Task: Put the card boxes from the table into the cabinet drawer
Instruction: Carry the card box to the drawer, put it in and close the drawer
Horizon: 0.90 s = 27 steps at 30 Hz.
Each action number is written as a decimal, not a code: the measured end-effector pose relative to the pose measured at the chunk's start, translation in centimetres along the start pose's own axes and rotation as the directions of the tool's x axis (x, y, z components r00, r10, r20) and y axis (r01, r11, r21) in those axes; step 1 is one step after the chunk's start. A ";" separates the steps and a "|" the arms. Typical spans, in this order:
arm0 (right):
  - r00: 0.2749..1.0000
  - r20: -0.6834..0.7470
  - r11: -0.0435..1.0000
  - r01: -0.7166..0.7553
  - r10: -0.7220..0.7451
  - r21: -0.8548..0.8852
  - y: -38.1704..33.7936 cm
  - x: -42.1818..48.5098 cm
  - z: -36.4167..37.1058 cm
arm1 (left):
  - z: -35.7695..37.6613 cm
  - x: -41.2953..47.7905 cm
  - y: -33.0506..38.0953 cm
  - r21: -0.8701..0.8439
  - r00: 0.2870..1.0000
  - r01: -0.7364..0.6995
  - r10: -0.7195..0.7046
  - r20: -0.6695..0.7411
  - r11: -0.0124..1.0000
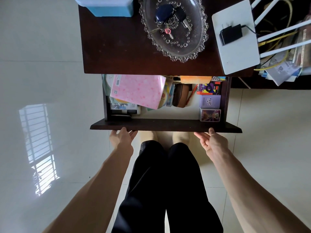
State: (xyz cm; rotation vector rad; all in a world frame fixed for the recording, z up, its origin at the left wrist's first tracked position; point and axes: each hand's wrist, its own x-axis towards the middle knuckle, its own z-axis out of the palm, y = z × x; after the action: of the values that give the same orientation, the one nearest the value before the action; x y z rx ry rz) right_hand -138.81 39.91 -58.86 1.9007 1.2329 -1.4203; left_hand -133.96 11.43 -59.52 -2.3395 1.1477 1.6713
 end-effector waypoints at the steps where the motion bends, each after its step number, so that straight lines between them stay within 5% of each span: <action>1: 1.000 -0.001 1.000 0.005 -0.005 0.010 -0.3 -0.2 0.4 | 0.2 0.0 0.4 -0.001 1.000 -0.003 0.003 0.010 1.000; 27: 0.979 0.137 0.985 0.134 -0.149 0.111 -8.8 -2.0 8.1 | 8.6 0.0 8.5 -0.079 0.990 -0.061 0.071 0.125 0.995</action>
State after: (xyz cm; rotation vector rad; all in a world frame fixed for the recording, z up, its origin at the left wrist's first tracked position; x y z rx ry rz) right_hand -150.58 37.11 -58.67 1.7678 1.2696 -1.6936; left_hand -145.81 9.03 -59.98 -2.2212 1.1709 1.8871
